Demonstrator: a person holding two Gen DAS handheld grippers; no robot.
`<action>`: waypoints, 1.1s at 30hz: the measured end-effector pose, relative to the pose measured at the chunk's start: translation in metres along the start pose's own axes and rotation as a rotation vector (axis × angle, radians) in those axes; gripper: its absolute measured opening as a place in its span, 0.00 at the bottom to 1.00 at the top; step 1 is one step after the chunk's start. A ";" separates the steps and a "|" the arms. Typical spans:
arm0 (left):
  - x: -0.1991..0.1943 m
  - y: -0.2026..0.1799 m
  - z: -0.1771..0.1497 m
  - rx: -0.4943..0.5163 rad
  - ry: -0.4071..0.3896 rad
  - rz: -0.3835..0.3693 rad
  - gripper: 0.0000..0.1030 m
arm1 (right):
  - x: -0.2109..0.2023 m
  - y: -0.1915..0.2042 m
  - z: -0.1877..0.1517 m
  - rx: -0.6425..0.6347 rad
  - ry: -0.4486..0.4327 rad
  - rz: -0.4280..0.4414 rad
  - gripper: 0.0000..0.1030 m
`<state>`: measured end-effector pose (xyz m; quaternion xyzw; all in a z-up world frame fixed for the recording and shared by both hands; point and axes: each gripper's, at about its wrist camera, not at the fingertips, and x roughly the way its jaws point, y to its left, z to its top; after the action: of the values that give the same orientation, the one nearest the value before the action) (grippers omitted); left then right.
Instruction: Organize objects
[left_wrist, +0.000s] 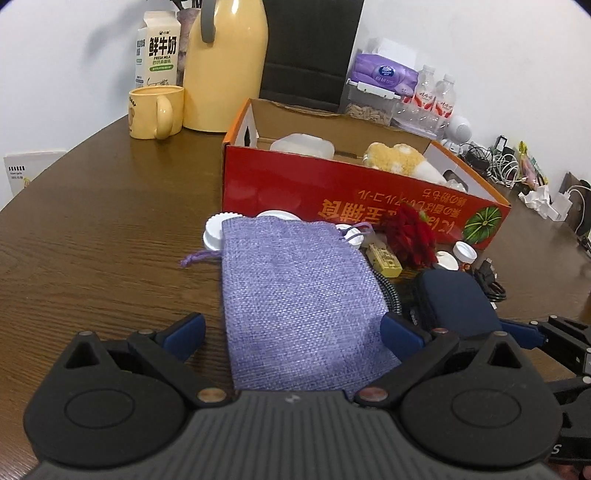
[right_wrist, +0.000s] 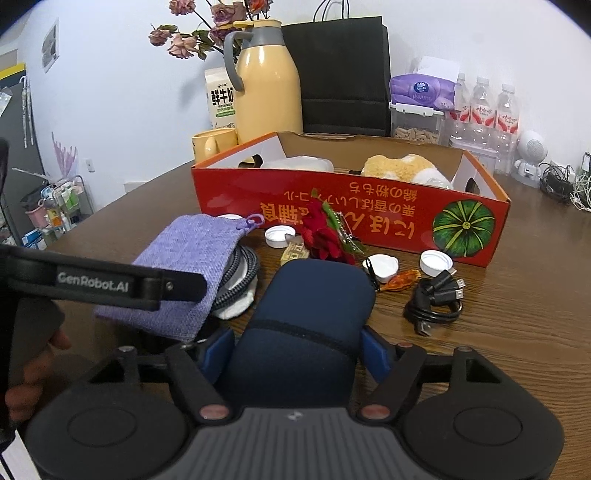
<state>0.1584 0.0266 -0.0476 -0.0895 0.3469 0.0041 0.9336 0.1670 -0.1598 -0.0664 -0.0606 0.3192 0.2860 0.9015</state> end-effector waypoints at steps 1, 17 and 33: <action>-0.002 -0.001 -0.001 0.006 -0.009 -0.002 0.89 | -0.001 -0.001 0.000 -0.005 0.000 0.005 0.70; -0.037 -0.009 -0.001 0.100 -0.113 -0.027 0.06 | -0.005 -0.007 -0.002 -0.001 -0.012 0.048 0.65; -0.075 -0.021 0.043 0.098 -0.274 -0.159 0.05 | -0.030 -0.017 0.026 0.014 -0.106 0.044 0.64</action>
<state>0.1308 0.0171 0.0364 -0.0695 0.2079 -0.0744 0.9728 0.1712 -0.1802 -0.0290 -0.0319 0.2745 0.3063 0.9110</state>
